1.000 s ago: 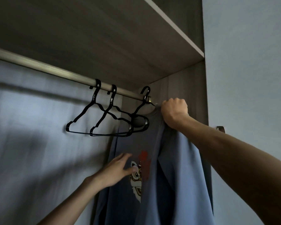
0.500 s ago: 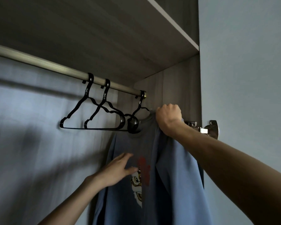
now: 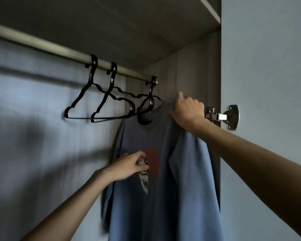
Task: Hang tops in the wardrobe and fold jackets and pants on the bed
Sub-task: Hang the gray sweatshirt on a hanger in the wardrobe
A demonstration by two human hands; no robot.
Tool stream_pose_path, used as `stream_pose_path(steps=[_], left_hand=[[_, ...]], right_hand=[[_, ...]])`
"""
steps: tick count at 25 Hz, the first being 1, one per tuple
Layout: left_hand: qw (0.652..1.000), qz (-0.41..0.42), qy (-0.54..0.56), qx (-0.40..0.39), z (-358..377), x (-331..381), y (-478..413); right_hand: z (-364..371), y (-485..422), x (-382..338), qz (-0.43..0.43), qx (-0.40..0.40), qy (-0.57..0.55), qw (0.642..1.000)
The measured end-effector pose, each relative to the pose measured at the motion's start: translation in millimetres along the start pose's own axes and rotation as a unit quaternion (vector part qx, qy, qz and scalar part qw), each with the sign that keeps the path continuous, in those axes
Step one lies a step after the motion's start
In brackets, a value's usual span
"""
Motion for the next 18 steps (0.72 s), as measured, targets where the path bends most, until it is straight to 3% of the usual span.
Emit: stream_pose_path(steps=[4,7,12,18], left_hand=[[1.000,0.022,-0.016,-0.004,13.9,12.0,-5.5],[0.999,0.037,-0.031,0.014,23.8,22.3,-3.9],[1.000,0.016,-0.025,-0.001,49.3,40.2,28.2],[0.996,0.057,-0.022,-0.070,95.5,114.0,107.1]], right_hand=[[-1.2,54.9,8.8,-0.051,0.069,-0.162,0.983],[14.4,90.4,11.1,-0.080,0.053,-0.114,0.989],[42.8,147.3,34.9,-0.065,-0.099,-0.039,0.992],[12.8,264.0,76.9,-0.010,-0.243,-0.061,0.968]])
Point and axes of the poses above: each hand's wrist, its own y-axis away from the middle knuckle, its own z-axis out of the palm, x = y × z, the point moved 6 cm from there along -y, towards the middle knuckle, and after that the axes turned 10 degrees about -x, right-handed, at the moved point
